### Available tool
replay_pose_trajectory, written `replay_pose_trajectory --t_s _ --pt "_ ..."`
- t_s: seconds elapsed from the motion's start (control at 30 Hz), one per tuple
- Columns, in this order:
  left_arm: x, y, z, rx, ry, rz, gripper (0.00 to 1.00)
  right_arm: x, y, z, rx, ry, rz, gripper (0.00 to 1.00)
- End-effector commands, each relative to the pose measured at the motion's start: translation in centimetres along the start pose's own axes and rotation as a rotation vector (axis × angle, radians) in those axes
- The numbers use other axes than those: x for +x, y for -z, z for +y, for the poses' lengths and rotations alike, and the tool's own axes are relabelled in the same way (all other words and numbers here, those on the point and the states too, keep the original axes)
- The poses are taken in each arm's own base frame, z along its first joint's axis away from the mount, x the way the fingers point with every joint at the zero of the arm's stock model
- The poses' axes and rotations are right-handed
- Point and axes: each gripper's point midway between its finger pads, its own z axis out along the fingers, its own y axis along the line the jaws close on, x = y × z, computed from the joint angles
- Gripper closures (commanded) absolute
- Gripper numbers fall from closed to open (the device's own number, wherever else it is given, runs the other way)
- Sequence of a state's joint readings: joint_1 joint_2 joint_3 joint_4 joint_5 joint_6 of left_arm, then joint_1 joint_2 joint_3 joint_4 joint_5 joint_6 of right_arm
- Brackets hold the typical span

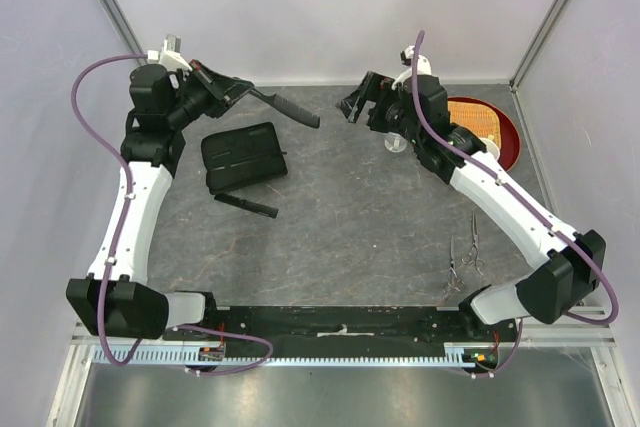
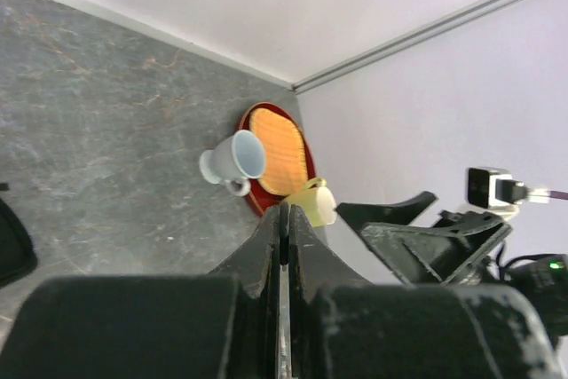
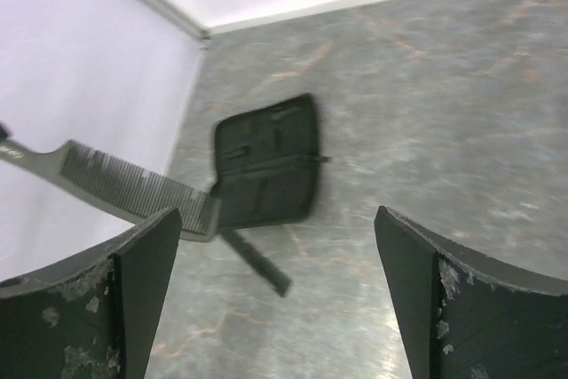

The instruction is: Sort the hair-cutting tools

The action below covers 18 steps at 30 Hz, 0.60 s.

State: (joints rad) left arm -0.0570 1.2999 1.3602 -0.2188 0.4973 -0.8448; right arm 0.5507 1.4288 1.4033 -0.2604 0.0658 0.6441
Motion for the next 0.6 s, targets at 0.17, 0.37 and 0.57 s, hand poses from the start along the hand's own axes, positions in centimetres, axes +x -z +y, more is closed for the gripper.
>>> replay_pose_trajectory --t_s 0.17,0.37,0.57 --pt "-1.4 2.7 -5.9 0.136 0.162 -0.012 0.98 -2.0 2.4 11.1 -0.600 -0.090 0.015 0.02" --pt "-2.8 3.6 -8.0 0.224 0.160 -0.006 0.98 -1.7 2.2 11.7 -0.631 -0.153 0.060 0.02" --pt "-3.3 4.3 -9.3 0.283 0.160 -0.018 0.98 -2.1 3.8 13.7 -0.794 -0.264 0.052 0.05"
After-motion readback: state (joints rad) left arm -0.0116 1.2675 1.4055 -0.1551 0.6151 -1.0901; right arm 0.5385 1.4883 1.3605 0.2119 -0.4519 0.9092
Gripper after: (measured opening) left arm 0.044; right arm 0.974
